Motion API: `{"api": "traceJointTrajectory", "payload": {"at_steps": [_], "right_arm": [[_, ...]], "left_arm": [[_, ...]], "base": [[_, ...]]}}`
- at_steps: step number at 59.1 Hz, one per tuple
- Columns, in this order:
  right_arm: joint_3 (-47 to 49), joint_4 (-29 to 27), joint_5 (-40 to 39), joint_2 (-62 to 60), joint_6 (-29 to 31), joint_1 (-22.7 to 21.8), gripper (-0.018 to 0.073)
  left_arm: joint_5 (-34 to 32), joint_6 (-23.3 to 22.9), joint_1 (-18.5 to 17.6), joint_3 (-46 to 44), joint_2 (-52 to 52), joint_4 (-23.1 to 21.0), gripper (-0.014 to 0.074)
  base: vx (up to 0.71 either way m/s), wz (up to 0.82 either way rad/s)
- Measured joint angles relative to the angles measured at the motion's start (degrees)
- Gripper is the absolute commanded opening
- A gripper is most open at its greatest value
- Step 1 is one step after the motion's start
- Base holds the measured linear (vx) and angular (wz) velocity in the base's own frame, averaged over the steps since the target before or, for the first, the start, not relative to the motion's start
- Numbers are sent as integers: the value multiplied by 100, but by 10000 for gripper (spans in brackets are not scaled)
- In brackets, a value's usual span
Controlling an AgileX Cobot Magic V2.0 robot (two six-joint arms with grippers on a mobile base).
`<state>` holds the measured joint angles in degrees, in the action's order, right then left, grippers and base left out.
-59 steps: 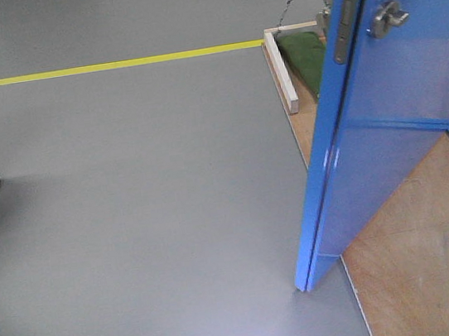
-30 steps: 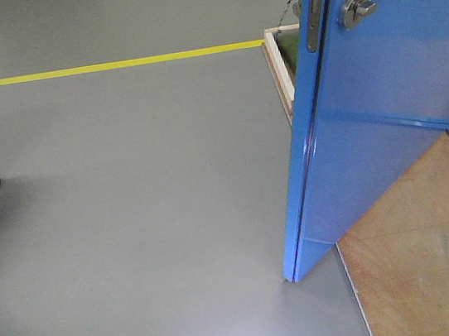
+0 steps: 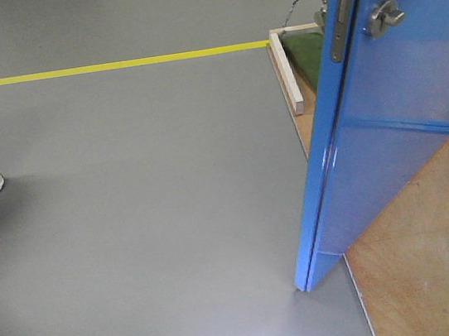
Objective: Move to blue door and open it
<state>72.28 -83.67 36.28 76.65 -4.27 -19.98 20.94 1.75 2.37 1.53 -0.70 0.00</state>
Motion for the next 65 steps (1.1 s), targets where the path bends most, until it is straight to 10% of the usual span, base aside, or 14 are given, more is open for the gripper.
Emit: {"api": "traceJointTrajectory", "payload": {"at_steps": [65], "right_arm": [[0, 31, 4, -91, -16, -38, 6]], "left_arm": [[0, 0, 0, 0, 0, 0, 70]], "base": [[11, 5]]}}
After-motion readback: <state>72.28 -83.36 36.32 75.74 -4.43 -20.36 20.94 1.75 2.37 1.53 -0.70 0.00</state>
